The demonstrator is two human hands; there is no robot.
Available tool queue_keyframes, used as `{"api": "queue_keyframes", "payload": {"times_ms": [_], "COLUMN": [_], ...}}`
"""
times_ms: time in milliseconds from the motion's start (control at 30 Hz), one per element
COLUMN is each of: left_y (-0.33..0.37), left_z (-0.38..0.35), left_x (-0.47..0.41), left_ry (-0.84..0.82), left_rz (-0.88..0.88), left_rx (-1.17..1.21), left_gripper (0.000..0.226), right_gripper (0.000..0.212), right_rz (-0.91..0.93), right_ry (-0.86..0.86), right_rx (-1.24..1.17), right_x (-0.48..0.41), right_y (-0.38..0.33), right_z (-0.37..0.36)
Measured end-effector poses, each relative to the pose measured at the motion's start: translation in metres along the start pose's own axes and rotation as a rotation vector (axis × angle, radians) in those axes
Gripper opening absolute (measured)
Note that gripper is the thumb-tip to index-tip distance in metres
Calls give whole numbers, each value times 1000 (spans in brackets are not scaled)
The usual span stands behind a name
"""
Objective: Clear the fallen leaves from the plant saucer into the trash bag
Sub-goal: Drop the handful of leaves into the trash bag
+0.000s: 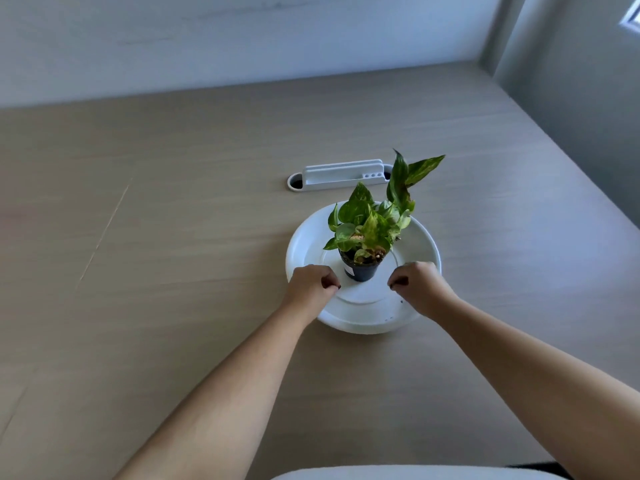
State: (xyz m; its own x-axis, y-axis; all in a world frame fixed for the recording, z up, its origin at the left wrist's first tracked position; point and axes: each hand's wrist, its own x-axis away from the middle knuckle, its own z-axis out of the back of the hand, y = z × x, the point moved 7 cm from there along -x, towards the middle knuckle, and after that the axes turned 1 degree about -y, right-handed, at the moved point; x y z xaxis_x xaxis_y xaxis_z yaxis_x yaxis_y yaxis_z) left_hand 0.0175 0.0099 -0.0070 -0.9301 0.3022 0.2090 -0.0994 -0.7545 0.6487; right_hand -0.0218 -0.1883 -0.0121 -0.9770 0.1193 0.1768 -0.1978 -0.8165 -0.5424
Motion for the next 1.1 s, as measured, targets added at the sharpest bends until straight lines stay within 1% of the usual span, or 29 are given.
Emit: {"api": "queue_keyframes", "payload": {"times_ms": [100, 300, 400, 467, 533, 667, 767, 833, 900, 967, 1100], "left_y": [21, 77, 137, 183, 240, 357, 431, 464, 488, 495, 473], "left_z": [-20, -58, -92, -127, -175, -283, -370, -420, -470, -512, -598], "left_x": [6, 29, 47, 63, 84, 141, 194, 230, 264, 291, 339], "left_ry": [-54, -80, -89, -123, -196, -348, -483, -591, -690, -782, -1033], "left_rz": [-43, -110, -182, -247, -350, -574, -727, -832, -921, -971, -1044], "left_rx": [-18, -48, -45, -49, -62, -101, -147, -215, -295, -368, -549], "left_gripper": [10, 10, 11, 12, 13, 13, 13, 12, 12, 14, 14], "right_gripper": [18, 16, 15, 15, 15, 16, 17, 16, 15, 15, 13], "right_rz": [-67, -60, -67, -115, -201, -452, -654, -785, -930, -1040, -1197], "right_ry": [99, 219, 239, 230, 246, 365, 441, 511, 571, 587, 543], "right_rx": [-62, -114, -120, -87, -53, -70, -109, -158, -227, -277, -379], "right_x": [18, 64, 103, 140, 193, 323, 428, 488, 544, 583, 636], "right_y": [21, 59, 98, 136, 186, 304, 382, 419, 450, 472, 507], "right_z": [22, 61, 90, 111, 139, 192, 213, 215, 205, 183, 118]}}
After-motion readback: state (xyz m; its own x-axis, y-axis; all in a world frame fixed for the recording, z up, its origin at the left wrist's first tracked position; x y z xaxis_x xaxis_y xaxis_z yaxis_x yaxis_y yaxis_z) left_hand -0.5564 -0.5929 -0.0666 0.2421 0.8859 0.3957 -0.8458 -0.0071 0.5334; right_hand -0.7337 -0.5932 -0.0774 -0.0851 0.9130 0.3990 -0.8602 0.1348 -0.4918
